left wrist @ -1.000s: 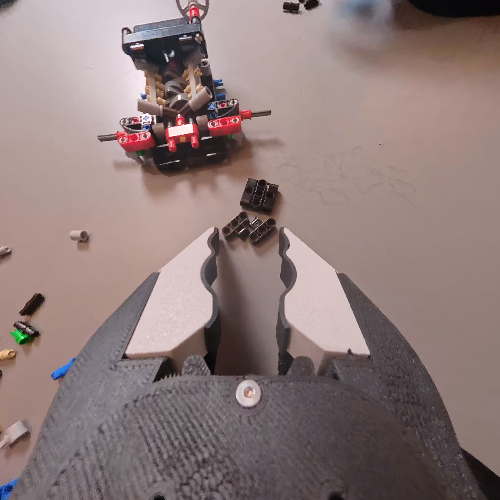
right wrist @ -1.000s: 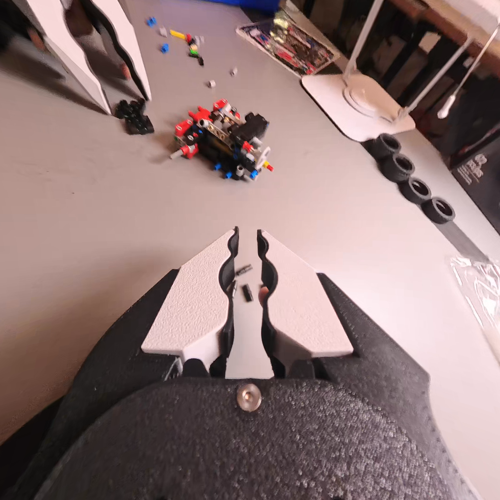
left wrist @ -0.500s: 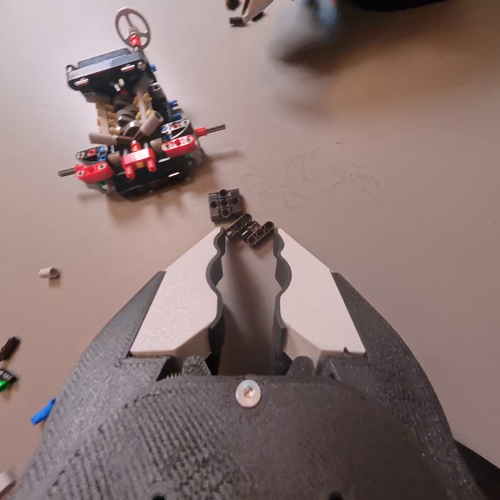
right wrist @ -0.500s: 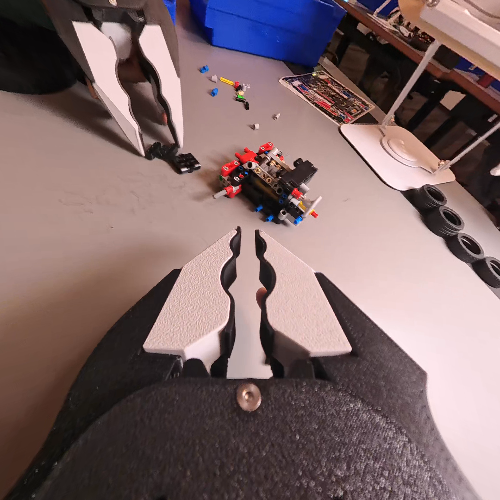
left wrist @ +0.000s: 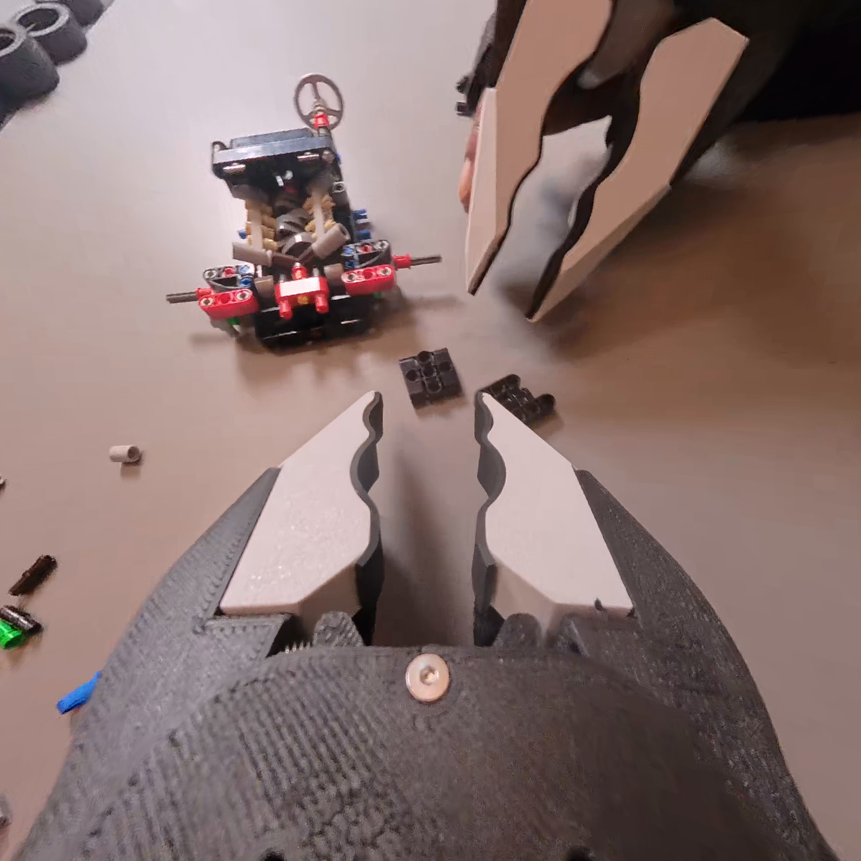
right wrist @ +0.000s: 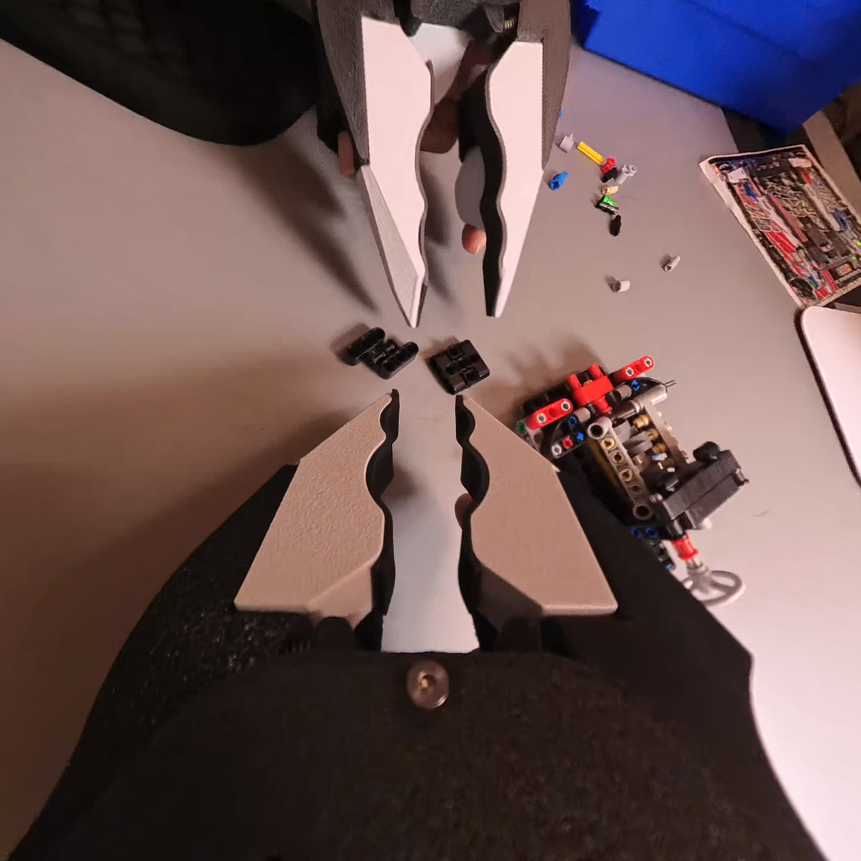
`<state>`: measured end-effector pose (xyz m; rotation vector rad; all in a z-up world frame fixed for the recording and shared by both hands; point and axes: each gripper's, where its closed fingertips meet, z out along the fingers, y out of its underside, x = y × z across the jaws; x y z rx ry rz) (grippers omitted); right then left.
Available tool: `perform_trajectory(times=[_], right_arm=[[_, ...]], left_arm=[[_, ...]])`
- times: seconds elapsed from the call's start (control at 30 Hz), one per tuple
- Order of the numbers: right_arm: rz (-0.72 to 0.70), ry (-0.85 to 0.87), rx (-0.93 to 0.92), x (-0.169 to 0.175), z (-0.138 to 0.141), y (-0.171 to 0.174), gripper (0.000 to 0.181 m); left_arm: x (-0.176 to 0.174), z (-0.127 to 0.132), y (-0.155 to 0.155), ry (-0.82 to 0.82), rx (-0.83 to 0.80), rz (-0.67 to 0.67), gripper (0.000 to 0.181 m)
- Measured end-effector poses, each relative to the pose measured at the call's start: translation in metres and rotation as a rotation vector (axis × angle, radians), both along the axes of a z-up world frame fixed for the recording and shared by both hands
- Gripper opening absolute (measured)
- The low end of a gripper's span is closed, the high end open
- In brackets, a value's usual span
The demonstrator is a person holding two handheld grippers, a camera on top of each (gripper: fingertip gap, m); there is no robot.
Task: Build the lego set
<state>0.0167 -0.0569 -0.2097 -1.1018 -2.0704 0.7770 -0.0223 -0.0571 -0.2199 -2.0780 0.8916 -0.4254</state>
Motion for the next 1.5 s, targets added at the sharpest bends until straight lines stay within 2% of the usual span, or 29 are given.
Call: perform_trajectory(times=[0.13,0.2,0.23,0.37,0.47,0.57,0.67,0.8,0.97,1.23,1.5], right_arm=[[-0.017,0.009,0.014,-0.003,0.005,0.006,0.023],[-0.039,0.016,0.018,0.001,0.006,0.011,0.023],[-0.050,0.017,0.018,0.003,0.006,0.014,0.022],[-0.076,0.009,0.021,0.011,0.005,0.022,0.023],[-0.044,-0.015,-0.008,0.019,0.001,0.017,0.030],[0.009,-0.047,-0.035,0.026,-0.008,0.007,0.035],[0.041,-0.081,-0.015,0.032,-0.018,0.003,0.026],[-0.002,-0.116,0.024,0.036,-0.021,0.014,0.025],[-0.036,-0.157,0.051,0.045,-0.022,0.021,0.026],[-0.035,-0.161,0.018,0.045,-0.022,0.018,0.029],[-0.071,-0.125,-0.029,0.050,-0.014,0.030,0.029]], left_arm=[[0.009,-0.006,0.011,-0.065,-0.094,0.080,0.039],[0.008,-0.012,0.017,-0.004,-0.089,0.106,0.024],[0.008,-0.012,0.018,0.028,-0.071,0.099,0.023],[0.034,-0.002,0.012,-0.024,-0.022,-0.027,0.023],[0.058,0.012,0.005,-0.057,0.054,-0.122,0.023],[0.073,0.007,0.002,-0.010,0.057,-0.169,0.023],[0.079,-0.001,0.001,0.028,0.053,-0.194,0.023],[0.067,-0.004,0.001,0.066,0.037,-0.166,0.034],[0.041,-0.003,-0.017,0.056,-0.047,-0.139,0.044],[0.019,-0.014,-0.017,0.143,-0.054,-0.113,0.035],[-0.034,-0.009,-0.013,0.152,-0.041,0.014,0.037]])
